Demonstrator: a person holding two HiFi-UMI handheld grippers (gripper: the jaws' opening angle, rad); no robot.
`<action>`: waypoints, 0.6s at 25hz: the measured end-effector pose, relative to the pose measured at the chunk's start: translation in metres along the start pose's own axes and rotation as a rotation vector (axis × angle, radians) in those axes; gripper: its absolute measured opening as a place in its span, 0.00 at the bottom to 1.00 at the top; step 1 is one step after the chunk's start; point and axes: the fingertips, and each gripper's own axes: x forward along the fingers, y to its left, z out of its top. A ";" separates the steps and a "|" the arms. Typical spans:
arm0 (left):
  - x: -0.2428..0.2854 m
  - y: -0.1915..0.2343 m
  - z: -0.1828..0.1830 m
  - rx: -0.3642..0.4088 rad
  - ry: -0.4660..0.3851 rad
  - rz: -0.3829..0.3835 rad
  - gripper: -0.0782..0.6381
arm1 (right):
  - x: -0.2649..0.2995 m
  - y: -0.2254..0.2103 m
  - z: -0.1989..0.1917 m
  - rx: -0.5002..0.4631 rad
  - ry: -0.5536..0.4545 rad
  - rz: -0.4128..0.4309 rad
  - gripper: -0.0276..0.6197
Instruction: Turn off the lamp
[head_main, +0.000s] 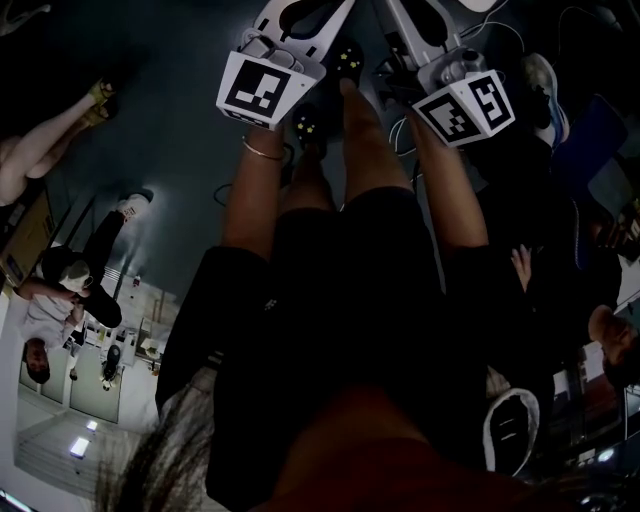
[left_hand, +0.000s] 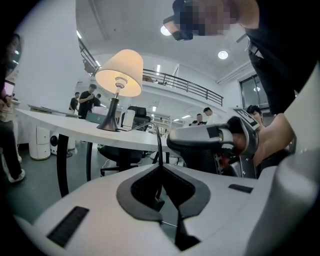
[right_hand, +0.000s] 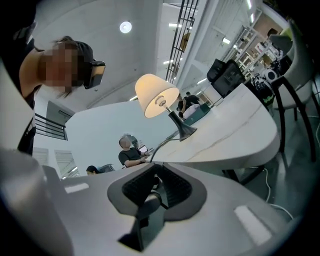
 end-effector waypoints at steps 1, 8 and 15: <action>-0.001 0.000 0.002 0.000 -0.008 0.000 0.14 | -0.003 -0.003 -0.004 -0.007 0.006 -0.014 0.08; -0.007 0.003 0.015 -0.015 -0.044 -0.001 0.14 | -0.013 -0.024 -0.046 -0.041 0.098 -0.085 0.11; -0.013 -0.002 0.028 -0.037 -0.072 -0.004 0.14 | -0.009 -0.021 -0.080 -0.067 0.175 -0.079 0.25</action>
